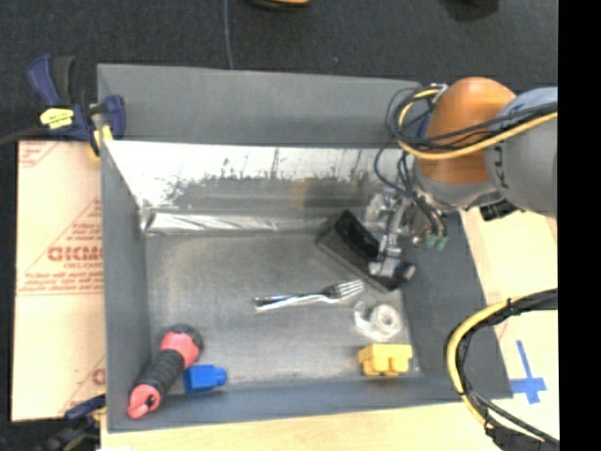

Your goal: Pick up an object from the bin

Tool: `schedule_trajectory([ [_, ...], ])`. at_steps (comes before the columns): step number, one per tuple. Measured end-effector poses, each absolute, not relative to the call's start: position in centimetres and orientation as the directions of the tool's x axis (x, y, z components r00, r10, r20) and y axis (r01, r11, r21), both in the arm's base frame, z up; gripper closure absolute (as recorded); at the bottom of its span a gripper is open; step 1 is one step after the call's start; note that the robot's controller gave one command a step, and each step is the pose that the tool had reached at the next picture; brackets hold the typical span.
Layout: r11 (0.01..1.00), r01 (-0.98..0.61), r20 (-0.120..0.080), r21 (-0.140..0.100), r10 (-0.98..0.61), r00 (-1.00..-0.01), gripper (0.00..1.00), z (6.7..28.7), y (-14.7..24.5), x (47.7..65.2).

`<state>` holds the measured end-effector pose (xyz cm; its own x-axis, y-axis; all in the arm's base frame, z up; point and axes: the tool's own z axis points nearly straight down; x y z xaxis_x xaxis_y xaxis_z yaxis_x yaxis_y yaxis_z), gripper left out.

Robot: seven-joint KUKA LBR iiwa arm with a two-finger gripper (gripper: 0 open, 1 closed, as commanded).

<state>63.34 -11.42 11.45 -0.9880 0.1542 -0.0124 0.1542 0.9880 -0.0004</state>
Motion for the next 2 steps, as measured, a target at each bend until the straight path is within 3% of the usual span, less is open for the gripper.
schedule_trajectory([
  [1,0.894,0.449,-0.007,0.003,0.449,-0.894,0.0,10.2,-8.5,62.7],
  [2,0.781,0.624,-0.013,0.007,0.624,-0.781,0.0,7.6,-8.1,63.2],
])
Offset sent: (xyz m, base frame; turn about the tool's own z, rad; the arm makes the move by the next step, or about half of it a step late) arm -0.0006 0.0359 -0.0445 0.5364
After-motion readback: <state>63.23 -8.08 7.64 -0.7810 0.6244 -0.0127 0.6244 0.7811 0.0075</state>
